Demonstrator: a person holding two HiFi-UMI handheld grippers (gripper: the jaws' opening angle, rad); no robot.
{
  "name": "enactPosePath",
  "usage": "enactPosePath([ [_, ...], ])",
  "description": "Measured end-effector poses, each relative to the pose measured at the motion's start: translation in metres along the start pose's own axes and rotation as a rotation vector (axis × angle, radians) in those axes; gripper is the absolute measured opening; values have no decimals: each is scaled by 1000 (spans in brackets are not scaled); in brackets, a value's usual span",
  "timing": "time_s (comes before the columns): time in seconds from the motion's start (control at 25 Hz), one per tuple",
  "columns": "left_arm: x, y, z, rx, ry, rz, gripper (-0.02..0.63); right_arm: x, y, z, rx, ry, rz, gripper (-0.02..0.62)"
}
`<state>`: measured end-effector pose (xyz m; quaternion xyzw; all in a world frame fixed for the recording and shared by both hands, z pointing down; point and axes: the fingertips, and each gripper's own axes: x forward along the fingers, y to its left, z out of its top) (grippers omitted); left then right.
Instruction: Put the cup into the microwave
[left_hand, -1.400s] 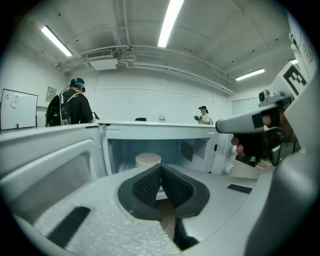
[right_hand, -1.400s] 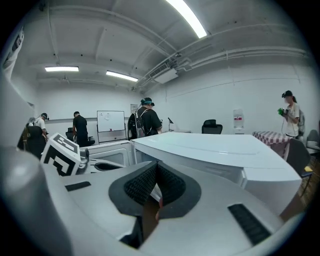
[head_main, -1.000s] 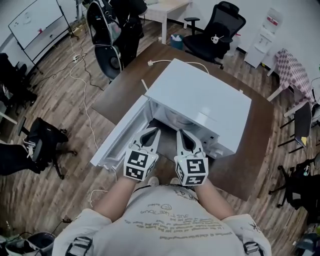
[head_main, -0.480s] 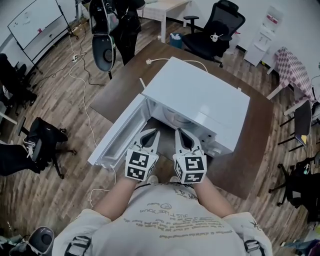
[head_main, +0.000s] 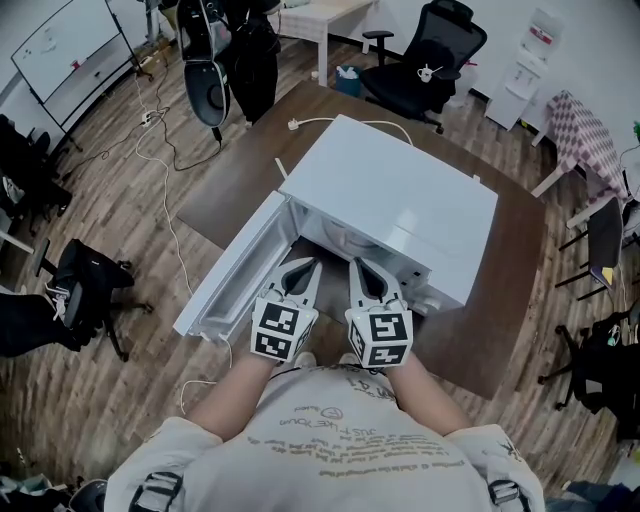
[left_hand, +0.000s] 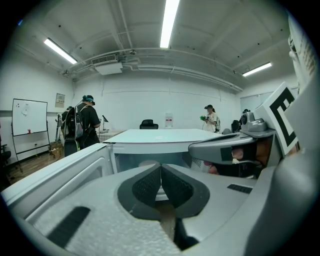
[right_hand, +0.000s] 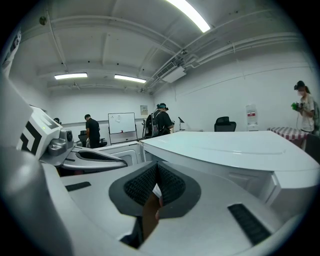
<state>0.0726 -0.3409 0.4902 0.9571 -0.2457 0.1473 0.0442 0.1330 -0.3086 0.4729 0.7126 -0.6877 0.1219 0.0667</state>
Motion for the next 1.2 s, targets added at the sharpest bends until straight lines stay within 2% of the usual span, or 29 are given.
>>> enactPosePath([
  [0.48, 7, 0, -2, 0, 1, -26, 15, 2, 1, -2, -13, 10, 1, 12],
  [1.2, 11, -3, -4, 6, 3, -76, 15, -3, -3, -3, -8, 15, -52, 14],
])
